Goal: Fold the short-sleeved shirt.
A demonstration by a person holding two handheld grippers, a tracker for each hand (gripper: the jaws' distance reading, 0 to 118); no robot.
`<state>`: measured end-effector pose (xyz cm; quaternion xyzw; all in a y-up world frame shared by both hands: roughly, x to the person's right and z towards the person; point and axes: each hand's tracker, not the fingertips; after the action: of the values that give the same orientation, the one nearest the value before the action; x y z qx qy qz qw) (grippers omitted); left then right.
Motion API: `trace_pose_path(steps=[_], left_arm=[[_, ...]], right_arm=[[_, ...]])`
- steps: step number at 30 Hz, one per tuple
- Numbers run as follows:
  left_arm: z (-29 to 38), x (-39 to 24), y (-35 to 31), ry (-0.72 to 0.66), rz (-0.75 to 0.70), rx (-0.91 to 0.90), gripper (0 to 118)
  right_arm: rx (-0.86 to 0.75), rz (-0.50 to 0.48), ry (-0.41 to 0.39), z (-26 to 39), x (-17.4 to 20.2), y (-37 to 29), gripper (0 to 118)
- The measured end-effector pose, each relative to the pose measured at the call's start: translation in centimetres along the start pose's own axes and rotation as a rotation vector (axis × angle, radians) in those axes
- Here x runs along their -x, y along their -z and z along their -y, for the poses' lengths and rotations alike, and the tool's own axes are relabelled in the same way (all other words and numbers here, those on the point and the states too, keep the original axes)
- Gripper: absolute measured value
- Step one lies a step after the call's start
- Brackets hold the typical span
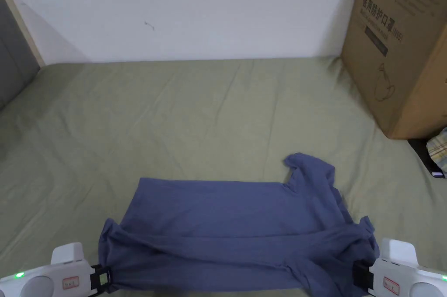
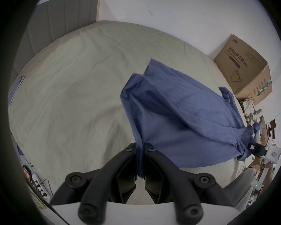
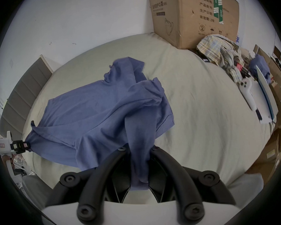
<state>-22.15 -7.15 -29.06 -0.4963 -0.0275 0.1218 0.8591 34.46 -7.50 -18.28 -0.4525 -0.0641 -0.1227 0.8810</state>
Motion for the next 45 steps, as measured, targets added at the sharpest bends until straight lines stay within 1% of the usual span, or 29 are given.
trace_pose_path(steps=[2, 4, 8, 10, 12, 13, 14, 15, 16, 17, 18, 19, 21, 23, 24, 26, 29, 33, 35, 36, 37, 38, 39, 41, 45], left_arm=[[1.1, 0.4, 0.4, -0.010, -0.011, 0.021, 6], [3.0, 0.0, -0.7, -0.030, -0.019, 0.041, 6], [4.2, 0.4, 1.5, -0.030, -0.048, 0.063, 6], [4.0, 0.3, 1.9, -0.056, -0.056, 0.060, 6], [4.2, 0.6, 1.7, -0.077, -0.059, 0.060, 7], [4.1, 0.5, 1.5, -0.073, -0.059, 0.061, 13], [3.9, 0.3, 1.2, -0.071, -0.057, 0.058, 22], [3.7, -0.1, 0.6, -0.065, -0.061, 0.056, 41], [3.7, -0.2, -0.4, -0.062, -0.064, 0.053, 61], [3.3, -0.6, -1.2, -0.060, -0.063, 0.045, 77], [2.9, -1.2, -2.3, -0.062, -0.054, -0.001, 90], [2.3, -1.9, -3.5, -0.055, -0.033, -0.060, 92], [1.2, -3.5, -6.1, -0.034, 0.013, -0.186, 92], [-0.1, -5.3, -8.8, 0.008, 0.028, -0.289, 92], [-0.7, -6.6, -11.3, 0.037, 0.039, -0.341, 92], [-1.6, -8.3, -13.6, 0.082, 0.026, -0.433, 92], [-2.3, -10.3, -15.9, 0.121, 0.012, -0.599, 92], [-1.6, -12.6, -17.9, 0.183, 0.001, -0.755, 89], [-0.9, -13.3, -18.4, 0.203, 0.004, -0.803, 84], [-2.1, -13.7, -16.9, 0.194, 0.010, -0.819, 70], [-1.9, -13.8, -16.9, 0.197, 0.026, -0.838, 49], [-1.6, -13.8, -16.9, 0.196, 0.041, -0.842, 24], [-1.5, -14.2, -17.0, 0.200, 0.044, -0.840, 3], [-1.3, -14.9, -17.3, 0.227, 0.052, -0.837, 0], [-2.7, -14.5, -15.8, 0.254, 0.045, -0.776, 0]], right_arm=[[0.017, 0.003, 0.017, 1.4, 0.4, -0.7, 14], [0.042, 0.011, 0.041, 2.6, 0.0, -0.1, 14], [0.096, 0.024, 0.063, 4.3, -0.9, 2.1, 14], [0.087, 0.030, 0.094, 4.6, -0.9, 2.5, 14], [0.085, 0.035, 0.094, 4.0, -0.6, 1.7, 15], [0.080, 0.043, 0.082, 3.7, 0.2, 1.0, 18], [0.074, 0.071, 0.046, 3.2, 0.6, 0.3, 26], [0.062, 0.093, 0.011, 2.7, 1.0, -0.4, 44], [0.031, 0.094, -0.007, 2.2, 1.3, -1.3, 60], [-0.017, 0.079, -0.005, 1.5, 1.3, -2.2, 72], [-0.063, 0.068, -0.006, 0.7, 1.5, -3.4, 76], [-0.110, 0.056, -0.004, -0.4, 2.0, -5.0, 76], [-0.220, 0.039, -0.030, -2.4, 3.1, -7.9, 76], [-0.322, 0.001, -0.063, -4.4, 4.2, -10.9, 76], [-0.369, -0.008, -0.074, -5.3, 4.8, -12.3, 76], [-0.470, -0.028, -0.108, -6.6, 6.2, -14.8, 76], [-0.608, -0.009, -0.149, -7.7, 8.1, -17.6, 75], [-0.730, 0.026, -0.202, -7.9, 9.9, -19.2, 72], [-0.756, 0.037, -0.216, -7.6, 10.4, -19.4, 68], [-0.767, 0.041, -0.227, -7.5, 10.6, -19.5, 55], [-0.775, 0.048, -0.237, -7.3, 10.8, -19.3, 40], [-0.781, 0.068, -0.250, -7.2, 10.9, -19.2, 22], [-0.778, 0.066, -0.254, -7.1, 11.0, -19.1, 0], [-0.772, 0.024, -0.265, -7.1, 10.9, -18.9, 0], [-0.745, 0.031, -0.258, -7.6, 10.8, -18.1, 0]])
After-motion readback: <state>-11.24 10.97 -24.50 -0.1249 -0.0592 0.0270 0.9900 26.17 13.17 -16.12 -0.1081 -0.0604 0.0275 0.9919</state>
